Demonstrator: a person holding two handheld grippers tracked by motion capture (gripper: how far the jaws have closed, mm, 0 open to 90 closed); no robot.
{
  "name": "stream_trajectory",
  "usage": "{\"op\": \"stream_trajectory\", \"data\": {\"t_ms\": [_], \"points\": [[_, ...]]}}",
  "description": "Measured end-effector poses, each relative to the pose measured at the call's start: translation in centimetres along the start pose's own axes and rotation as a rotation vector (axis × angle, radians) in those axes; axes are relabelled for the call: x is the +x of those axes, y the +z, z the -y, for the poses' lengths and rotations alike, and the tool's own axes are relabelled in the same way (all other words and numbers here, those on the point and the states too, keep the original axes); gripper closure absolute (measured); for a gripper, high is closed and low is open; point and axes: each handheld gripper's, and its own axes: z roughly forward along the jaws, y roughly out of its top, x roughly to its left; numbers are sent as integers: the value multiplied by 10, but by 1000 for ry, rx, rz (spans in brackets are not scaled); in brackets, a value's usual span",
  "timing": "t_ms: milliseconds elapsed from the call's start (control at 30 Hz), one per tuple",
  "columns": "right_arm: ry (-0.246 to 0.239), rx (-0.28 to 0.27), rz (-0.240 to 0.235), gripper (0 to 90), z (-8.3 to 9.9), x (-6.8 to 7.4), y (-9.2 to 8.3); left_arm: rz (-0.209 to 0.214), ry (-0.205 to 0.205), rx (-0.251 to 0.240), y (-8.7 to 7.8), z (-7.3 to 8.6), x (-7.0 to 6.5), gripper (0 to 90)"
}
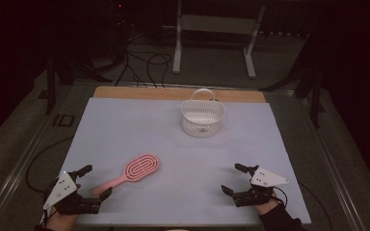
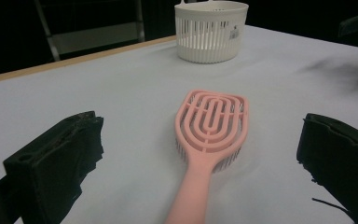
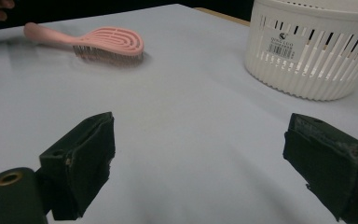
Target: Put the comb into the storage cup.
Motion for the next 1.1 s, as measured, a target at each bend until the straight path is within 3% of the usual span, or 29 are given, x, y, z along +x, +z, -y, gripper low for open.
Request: {"op": "stream_trajectory", "data": {"t_ms": [500,667,1100], "points": [[-3,0,-7,89,-1,2,-1,9,-6,-4,-1,0,0,0],[-15,-3,2,89,-3,5,-3,16,19,-9,-2,-4,-5,0],[-11,-7,-1,89,-3,5,-3,31,4,-13,-2,-5,-4,0]]}}
